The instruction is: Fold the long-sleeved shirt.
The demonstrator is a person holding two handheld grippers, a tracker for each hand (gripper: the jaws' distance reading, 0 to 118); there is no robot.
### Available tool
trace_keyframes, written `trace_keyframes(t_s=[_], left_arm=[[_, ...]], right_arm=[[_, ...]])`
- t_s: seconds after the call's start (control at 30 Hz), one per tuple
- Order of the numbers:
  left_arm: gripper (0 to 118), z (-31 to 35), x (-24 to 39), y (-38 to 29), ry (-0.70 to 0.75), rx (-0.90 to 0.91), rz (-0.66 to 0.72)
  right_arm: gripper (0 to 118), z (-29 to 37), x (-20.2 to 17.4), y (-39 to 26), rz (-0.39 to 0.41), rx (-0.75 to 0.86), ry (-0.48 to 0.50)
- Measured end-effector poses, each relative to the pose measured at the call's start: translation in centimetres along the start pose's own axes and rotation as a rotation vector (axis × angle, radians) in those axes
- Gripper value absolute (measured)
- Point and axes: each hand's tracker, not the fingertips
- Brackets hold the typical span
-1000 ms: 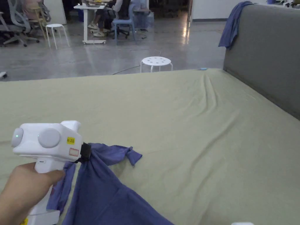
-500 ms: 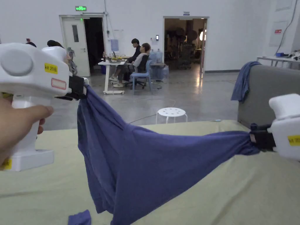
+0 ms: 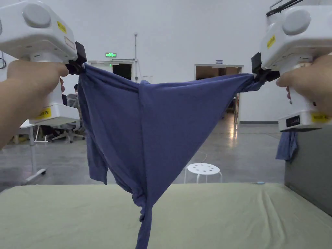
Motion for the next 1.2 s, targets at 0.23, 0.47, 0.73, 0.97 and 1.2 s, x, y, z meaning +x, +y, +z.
trace_keyframes(t_s=[0.23,0.47,0.73,0.97,1.2], left_arm=[[3,-6.9,-2.1,-6.5,0.069,-0.076,-0.057],[3,-13.9,-6.8,-20.6,0.108,-0.311,-0.110],[3,-14.0,-13.1,-37.9,0.134,-0.624,-0.131],[3,1.2,-15.8,-43.3,0.056,-0.728,-0.190],[3,18.5,-15.4,-49.0,0.008,-0.809,-0.138]], right_arm=[[3,-10.9,-0.6,-6.0,-0.055,-0.126,0.018],[3,-19.2,-1.5,-22.8,-0.101,-0.405,0.050],[3,-20.0,-1.3,-43.8,-0.064,-0.744,0.095],[3,-5.7,1.7,-51.5,-0.009,-0.721,0.184],[3,9.2,1.0,-56.9,0.191,-0.708,0.198]])
